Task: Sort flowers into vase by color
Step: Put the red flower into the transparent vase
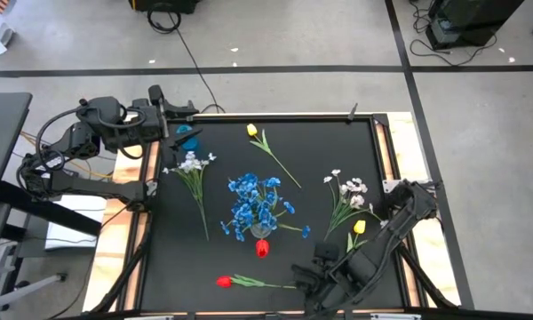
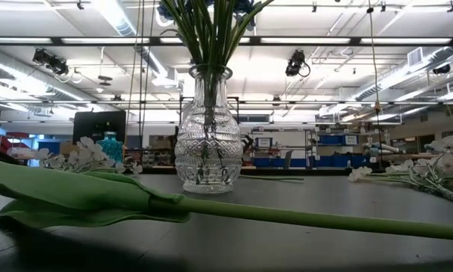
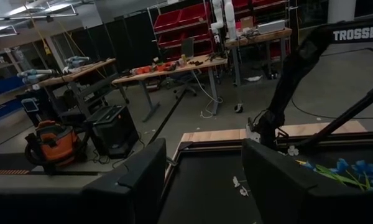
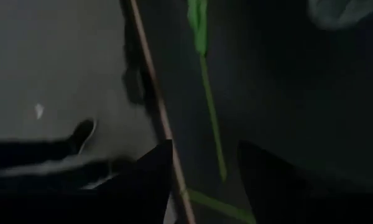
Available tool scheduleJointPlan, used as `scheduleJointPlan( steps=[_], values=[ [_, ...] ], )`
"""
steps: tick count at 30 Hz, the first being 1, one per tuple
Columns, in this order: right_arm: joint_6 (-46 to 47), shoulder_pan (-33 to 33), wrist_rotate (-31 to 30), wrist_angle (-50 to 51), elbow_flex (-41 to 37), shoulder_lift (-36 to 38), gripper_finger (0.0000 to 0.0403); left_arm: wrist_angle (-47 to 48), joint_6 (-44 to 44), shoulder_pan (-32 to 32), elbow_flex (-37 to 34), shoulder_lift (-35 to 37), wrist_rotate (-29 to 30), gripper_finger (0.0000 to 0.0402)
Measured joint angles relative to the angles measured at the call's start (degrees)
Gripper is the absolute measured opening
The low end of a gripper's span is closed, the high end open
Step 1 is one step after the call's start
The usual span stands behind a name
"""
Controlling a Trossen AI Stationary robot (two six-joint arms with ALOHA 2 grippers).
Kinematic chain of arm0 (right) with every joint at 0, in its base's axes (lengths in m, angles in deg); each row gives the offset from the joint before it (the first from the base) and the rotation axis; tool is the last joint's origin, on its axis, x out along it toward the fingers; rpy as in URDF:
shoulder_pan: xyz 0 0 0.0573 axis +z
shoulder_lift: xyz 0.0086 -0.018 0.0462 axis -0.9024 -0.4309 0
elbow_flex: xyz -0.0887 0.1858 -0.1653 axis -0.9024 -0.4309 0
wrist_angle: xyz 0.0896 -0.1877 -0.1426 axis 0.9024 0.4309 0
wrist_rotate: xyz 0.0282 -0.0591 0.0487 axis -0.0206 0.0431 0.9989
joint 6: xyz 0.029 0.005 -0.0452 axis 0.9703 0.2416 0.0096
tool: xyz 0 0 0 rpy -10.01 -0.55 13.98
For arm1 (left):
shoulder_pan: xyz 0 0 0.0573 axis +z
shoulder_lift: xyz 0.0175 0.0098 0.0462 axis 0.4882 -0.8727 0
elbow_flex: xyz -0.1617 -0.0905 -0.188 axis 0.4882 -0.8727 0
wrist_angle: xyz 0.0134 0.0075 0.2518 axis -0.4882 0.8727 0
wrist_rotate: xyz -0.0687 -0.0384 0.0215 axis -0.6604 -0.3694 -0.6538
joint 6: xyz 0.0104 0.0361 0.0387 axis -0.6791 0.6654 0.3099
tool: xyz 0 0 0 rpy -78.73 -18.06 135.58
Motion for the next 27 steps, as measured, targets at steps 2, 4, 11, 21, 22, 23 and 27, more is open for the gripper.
scheduleJointPlan(
  steps=[2,4,11,21,22,23,27],
  values=[
    [1.26,1.35,1.5,0.7,0.0,-0.16,0.0174,-0.02,0.0,0.01,0.02,0.0,0.01,0.0215],
    [1.76,2.7,1.65,0.88,0.0,-0.16,0.0165,0.02,0.0,0.01,0.01,0.0,0.0,0.0215],
    [-3.41,3.72,-8.1,-2.66,-0.11,-4.2,0.0158,0.02,0.0,0.01,0.0,0.0,-0.01,0.0215],
    [-16.45,-4.93,-9.55,-21.8,-0.13,-15.06,0.0158,-0.03,0.0,0.01,0.0,0.0,0.0,0.0215],
    [-17.39,-5.69,-8.05,-24.12,-0.13,-15.78,0.0158,0.01,0.0,0.01,0.0,-0.02,0.01,0.0215],
    [-18.24,-6.32,-6.63,-25.93,-0.11,-16.49,0.0158,0.02,0.0,0.02,0.0,0.0,-0.01,0.0215],
    [-22.34,-8.2,-4.15,-29.57,-0.12,-19.42,0.0158,0.0,0.0,0.02,0.02,0.0,-0.01,0.0215]
  ],
)
